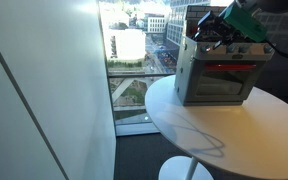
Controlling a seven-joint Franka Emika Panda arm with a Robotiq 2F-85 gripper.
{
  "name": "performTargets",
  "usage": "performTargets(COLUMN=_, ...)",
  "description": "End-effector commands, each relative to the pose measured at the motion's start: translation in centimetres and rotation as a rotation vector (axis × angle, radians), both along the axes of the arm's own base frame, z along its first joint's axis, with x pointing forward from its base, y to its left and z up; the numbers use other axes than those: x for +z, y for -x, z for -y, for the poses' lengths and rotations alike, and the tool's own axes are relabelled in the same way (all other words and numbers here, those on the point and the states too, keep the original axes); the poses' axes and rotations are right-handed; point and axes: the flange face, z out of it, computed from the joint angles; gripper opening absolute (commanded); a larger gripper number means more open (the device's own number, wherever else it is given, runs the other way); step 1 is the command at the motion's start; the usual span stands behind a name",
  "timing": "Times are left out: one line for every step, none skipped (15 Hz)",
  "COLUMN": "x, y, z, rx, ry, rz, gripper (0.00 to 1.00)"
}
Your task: Turn the left knob anticlockwise
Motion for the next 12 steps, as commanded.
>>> performTargets(x=0.47, y=-0.92, z=-0.13, rx=-0.008, ry=-0.024, rz=0.030, gripper=1.00)
performTargets(x=0.45, y=-1.00, z=-0.13, rx=-0.009, ry=-0.026, rz=0.035, gripper=1.00)
performTargets(x=0.41, y=-1.07, z=-0.10, rx=-0.011, ry=-0.028, rz=0.038, gripper=1.00)
performTargets(x=0.36, y=-1.12, z=-0.08, rx=-0.012, ry=-0.029, rz=0.040, gripper=1.00)
performTargets(x=0.32, y=-1.17, z=-0.06, rx=-0.012, ry=-0.030, rz=0.041, gripper=1.00)
performTargets(x=0.30, y=-1.21, z=-0.04, rx=-0.013, ry=-0.030, rz=0.042, gripper=1.00)
performTargets(x=0.27, y=-1.26, z=-0.03, rx=-0.013, ry=-0.031, rz=0.043, gripper=1.00)
performTargets(x=0.26, y=-1.29, z=-0.03, rx=-0.014, ry=-0.032, rz=0.044, gripper=1.00)
performTargets(x=0.26, y=-1.32, z=-0.03, rx=-0.015, ry=-0.032, rz=0.044, gripper=1.00)
performTargets(x=0.27, y=-1.37, z=-0.02, rx=-0.015, ry=-0.033, rz=0.045, gripper=1.00)
performTargets(x=0.28, y=-1.42, z=0.00, rx=-0.016, ry=-0.033, rz=0.045, gripper=1.00)
performTargets(x=0.29, y=-1.45, z=0.02, rx=-0.017, ry=-0.034, rz=0.045, gripper=1.00)
